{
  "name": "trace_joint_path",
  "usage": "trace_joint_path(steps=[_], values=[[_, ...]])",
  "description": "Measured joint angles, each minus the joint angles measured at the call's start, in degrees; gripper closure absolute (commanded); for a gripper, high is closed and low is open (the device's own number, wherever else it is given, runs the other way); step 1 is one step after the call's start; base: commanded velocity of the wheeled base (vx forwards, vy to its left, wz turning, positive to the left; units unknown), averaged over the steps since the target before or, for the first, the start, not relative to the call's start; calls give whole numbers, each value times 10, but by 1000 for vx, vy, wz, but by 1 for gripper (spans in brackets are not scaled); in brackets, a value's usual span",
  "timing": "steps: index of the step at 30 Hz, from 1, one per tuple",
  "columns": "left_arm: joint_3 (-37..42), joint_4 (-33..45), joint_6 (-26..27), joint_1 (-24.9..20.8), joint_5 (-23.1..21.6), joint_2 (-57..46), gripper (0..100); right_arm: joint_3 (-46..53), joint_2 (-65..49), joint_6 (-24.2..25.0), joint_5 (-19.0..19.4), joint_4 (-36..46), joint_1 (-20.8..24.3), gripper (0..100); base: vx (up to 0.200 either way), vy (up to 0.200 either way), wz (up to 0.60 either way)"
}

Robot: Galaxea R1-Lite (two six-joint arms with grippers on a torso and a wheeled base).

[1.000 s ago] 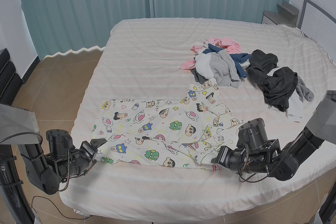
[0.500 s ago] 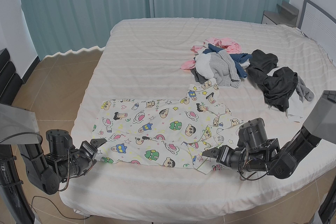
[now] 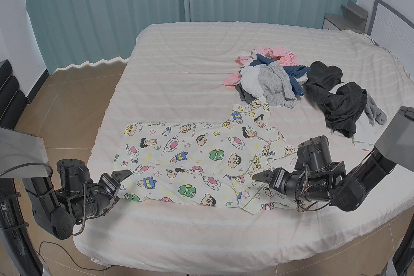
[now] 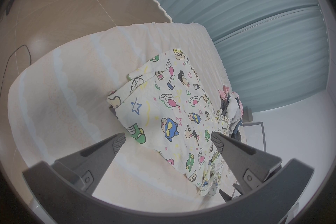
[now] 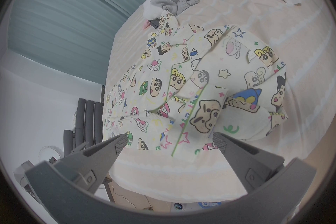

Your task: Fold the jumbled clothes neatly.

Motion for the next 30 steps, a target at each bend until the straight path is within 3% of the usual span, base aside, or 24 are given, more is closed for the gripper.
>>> trace_joint_path(steps=[8, 20, 23, 30], values=[[1, 0, 0, -1, 0, 0, 0, -4, -5, 18, -35, -1, -31, 0, 0, 0, 0], [2, 0, 0, -1, 0, 0, 0, 10, -21, 15, -34, 5, -82, 0, 0, 0, 0], [3, 0, 0, -1, 0, 1, 0, 7, -53, -13, -26, 35, -104, 0, 0, 0, 0], [2, 0, 1, -1, -1, 4, 0, 2, -162, -130, 5, 162, -168, 0, 0, 0, 0]])
